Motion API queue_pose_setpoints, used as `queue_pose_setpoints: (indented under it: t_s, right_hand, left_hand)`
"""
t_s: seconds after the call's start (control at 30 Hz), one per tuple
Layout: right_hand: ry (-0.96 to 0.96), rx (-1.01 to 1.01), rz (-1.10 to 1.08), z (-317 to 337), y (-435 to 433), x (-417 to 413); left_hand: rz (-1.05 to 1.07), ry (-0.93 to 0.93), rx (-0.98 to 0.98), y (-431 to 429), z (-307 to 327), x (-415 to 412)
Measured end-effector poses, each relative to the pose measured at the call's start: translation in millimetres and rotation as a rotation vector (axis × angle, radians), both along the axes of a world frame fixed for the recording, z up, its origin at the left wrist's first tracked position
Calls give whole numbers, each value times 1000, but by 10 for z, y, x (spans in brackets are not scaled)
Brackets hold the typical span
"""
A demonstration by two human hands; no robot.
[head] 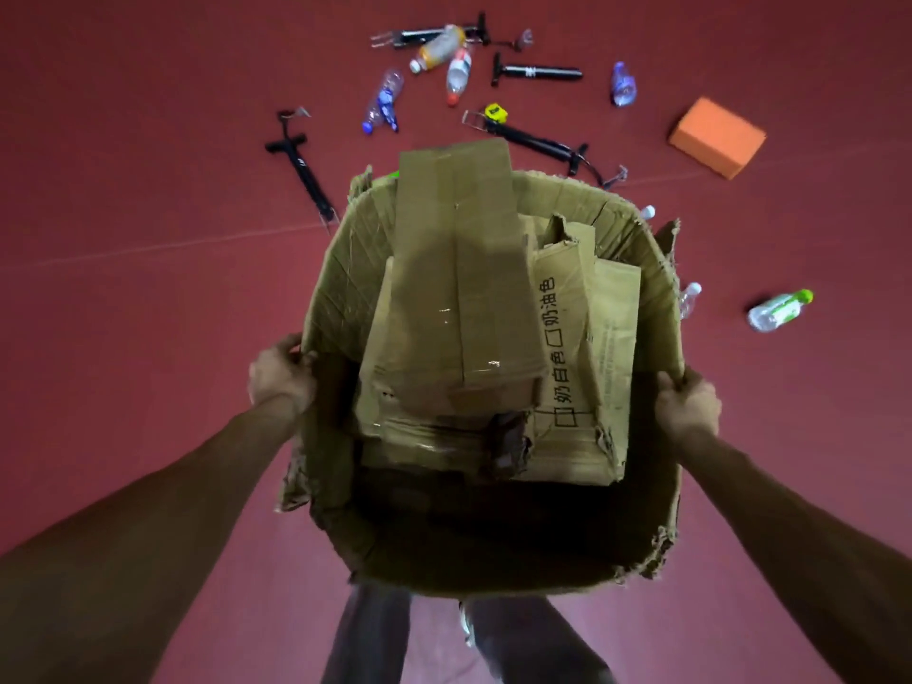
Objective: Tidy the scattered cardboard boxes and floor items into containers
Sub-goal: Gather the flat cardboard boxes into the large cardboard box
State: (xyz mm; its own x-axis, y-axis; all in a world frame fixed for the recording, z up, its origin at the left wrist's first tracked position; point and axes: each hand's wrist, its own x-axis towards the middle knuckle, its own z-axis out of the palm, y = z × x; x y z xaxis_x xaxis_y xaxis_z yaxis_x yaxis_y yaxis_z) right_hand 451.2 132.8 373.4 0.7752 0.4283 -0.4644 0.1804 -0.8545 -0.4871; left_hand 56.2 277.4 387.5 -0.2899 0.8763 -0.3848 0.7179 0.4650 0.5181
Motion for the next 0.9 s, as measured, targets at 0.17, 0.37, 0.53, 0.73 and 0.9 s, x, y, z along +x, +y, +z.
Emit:
queue_pose_setpoints:
  t_s: [0.17, 0.37, 0.53, 0.73, 0.9]
  right_hand:
    - [-1, 79, 202, 1006, 318, -406]
    - [-6, 132, 455, 1960, 508, -1267]
    - [-22, 175, 630, 2483, 354, -2358]
    - [-65, 228, 824, 2843, -207, -4044]
    - [-33, 287, 970, 3093, -778, -5592]
  left_hand:
    - [234, -25, 43, -443, 993, -561]
    - [481, -65, 107, -1269, 1959, -1449]
    - [628, -79, 146, -2198, 2426, -2476]
    - [814, -150, 201, -3508, 2921, -3913]
    - [969, -178, 269, -4772, 3200, -5196]
